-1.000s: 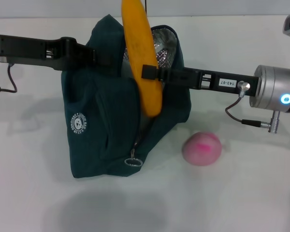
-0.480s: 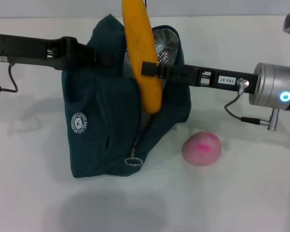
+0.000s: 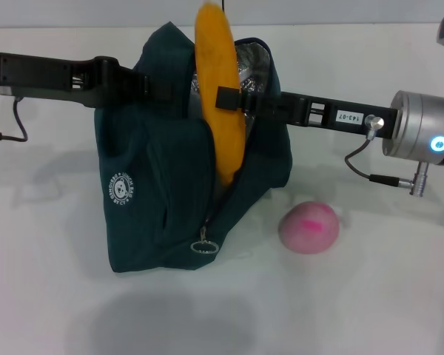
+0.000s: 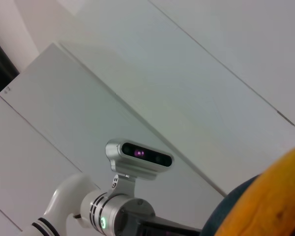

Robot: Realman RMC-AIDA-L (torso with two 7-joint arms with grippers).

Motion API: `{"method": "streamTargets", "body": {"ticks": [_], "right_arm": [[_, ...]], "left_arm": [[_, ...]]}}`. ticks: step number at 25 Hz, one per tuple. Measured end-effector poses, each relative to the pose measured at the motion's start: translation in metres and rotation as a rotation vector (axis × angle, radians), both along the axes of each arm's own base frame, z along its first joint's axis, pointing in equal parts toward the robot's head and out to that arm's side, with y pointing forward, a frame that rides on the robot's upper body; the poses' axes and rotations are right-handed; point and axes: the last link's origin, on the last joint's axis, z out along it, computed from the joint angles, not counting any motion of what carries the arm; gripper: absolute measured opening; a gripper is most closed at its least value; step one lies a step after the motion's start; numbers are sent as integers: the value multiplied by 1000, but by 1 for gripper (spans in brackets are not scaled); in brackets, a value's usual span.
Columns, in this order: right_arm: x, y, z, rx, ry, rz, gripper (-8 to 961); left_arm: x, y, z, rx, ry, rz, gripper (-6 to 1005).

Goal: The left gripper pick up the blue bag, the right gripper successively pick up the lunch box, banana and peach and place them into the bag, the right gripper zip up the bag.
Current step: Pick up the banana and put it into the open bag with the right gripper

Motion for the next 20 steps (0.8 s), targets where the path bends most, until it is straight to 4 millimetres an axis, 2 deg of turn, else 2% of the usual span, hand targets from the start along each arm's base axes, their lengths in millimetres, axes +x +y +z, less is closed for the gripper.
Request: {"method": "streamTargets", "body": {"ticks": [5, 11, 20], "right_arm": [[-1, 2, 0, 4, -4, 2, 620], [-3, 5, -2, 11, -27, 6, 705], [-16, 11, -7, 38, -184, 92, 705]], "left_arm": [[1, 0, 0, -3, 0, -1, 41], [1, 0, 0, -4, -1, 0, 41], [-3, -1, 3, 1, 1, 12, 41]]}}
